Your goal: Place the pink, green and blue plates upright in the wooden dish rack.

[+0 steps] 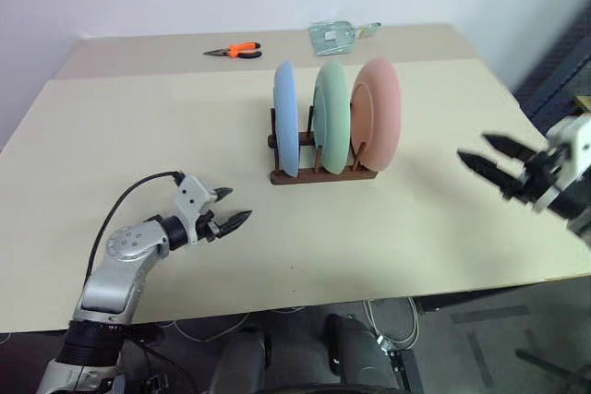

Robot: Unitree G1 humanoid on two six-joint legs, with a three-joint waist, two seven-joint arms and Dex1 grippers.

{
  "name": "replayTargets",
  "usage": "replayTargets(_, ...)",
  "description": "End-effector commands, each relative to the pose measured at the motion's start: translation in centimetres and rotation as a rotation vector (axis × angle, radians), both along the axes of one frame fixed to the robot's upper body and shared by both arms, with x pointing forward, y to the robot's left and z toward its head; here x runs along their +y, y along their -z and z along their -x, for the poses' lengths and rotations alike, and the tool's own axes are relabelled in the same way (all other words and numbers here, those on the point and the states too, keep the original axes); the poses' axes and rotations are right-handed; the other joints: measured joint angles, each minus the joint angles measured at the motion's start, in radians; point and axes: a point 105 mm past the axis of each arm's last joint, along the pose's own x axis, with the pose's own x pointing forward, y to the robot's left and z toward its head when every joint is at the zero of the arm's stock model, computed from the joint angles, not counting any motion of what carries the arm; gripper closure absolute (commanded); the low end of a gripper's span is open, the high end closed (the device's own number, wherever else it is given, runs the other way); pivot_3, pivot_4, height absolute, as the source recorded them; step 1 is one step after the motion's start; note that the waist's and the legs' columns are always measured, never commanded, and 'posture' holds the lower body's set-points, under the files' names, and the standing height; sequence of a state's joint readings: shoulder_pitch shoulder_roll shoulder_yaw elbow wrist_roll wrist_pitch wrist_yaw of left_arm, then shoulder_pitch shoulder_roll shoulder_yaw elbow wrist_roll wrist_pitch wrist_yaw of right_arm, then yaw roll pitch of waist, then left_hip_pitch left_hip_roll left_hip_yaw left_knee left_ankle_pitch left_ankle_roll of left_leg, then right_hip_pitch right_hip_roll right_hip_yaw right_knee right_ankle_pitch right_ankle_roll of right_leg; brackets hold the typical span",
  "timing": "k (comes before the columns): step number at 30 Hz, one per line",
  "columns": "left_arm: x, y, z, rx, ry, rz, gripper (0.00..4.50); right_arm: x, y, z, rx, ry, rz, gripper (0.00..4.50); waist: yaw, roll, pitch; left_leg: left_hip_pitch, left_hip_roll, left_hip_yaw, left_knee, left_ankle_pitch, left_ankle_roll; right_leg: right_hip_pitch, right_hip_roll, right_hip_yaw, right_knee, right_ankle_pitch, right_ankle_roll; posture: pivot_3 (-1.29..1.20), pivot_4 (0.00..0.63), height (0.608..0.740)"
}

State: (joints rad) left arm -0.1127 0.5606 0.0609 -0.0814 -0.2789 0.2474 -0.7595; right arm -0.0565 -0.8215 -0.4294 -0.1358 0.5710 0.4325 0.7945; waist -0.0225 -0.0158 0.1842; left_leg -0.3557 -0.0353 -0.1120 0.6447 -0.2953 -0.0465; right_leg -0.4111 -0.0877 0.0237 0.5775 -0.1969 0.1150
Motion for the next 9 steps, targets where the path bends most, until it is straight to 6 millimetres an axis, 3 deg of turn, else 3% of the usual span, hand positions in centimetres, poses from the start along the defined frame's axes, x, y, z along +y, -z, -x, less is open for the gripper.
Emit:
replayTargets(1, 1.9, -1.2, -0.1, -0.062, -0.063, 0.014, 1.10, 0.9, 0.9, -0.4, -0.027, -0.051, 0.067, 1.61, -0.001, 0.001, 0.000, 0.000, 0.000, 0.000, 0.000, 0.000, 0.000, 0.000, 0.000, 0.000, 0.000, 0.000, 0.000, 0.00, 0.150, 0.740)
replayTargets(9, 1.8, -0.4, 1.0, -0.061, -0.105, 0.023, 1.10, 2.7, 4.8, -2.0, -0.003, -0.120, 0.092, 1.61, 0.013, 0.000, 0.001, 0.000, -0.002, -0.001, 0.002, 0.000, 0.000, 0.000, -0.002, 0.000, -0.001, 0.000, 0.000, 0.00, 0.150, 0.740)
